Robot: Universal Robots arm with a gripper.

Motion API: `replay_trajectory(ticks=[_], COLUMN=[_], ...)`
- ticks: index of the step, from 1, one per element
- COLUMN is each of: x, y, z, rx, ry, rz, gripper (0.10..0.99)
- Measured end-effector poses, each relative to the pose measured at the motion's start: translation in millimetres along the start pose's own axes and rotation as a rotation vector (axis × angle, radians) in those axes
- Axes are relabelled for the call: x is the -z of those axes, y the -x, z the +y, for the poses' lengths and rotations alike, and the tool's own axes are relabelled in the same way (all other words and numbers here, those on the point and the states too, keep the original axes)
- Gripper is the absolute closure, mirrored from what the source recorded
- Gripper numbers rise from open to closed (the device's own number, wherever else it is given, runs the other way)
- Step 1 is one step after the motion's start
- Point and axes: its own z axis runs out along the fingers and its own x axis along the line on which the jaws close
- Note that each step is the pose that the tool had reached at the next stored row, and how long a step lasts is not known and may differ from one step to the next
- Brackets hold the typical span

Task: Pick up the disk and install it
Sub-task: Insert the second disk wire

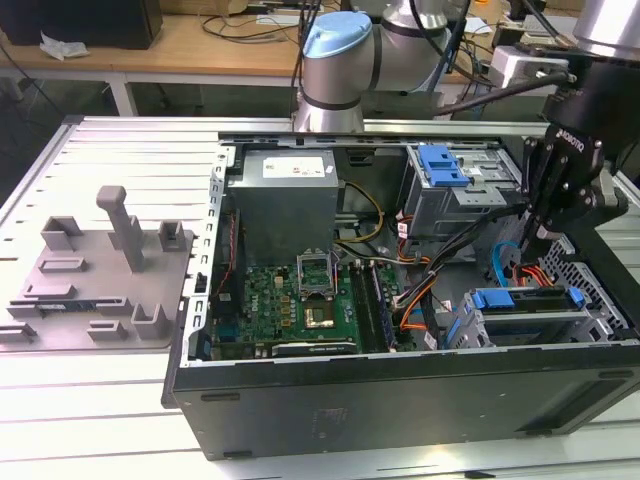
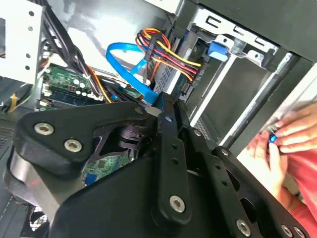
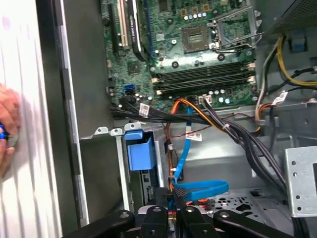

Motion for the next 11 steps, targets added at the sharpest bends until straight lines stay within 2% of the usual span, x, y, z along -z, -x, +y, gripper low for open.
replay_trajectory(ticks=[1,2,3,6,8,9,11], x=[-0.3,-0.5,-0.8,-1.9,-2.6,-2.7,-3.4], y=[-2.1,-3.2,-5.0,-12.3,-16.2,-17.7,-21.8], z=[-0.2,-0.4,-0.6,-1.5,-1.9,-2.1,-2.6], rx=[0.000,0.001,0.001,0.003,0.004,0.005,0.006], ry=[0.000,0.000,-0.001,-0.005,-0.008,-0.010,-0.016], rz=[-0.0213,-0.0334,-0.0408,-0.0481,-0.0582,-0.0656,-0.0927], gripper=[0.925,0.925,0.925,0.925,0.925,0.925,0.925])
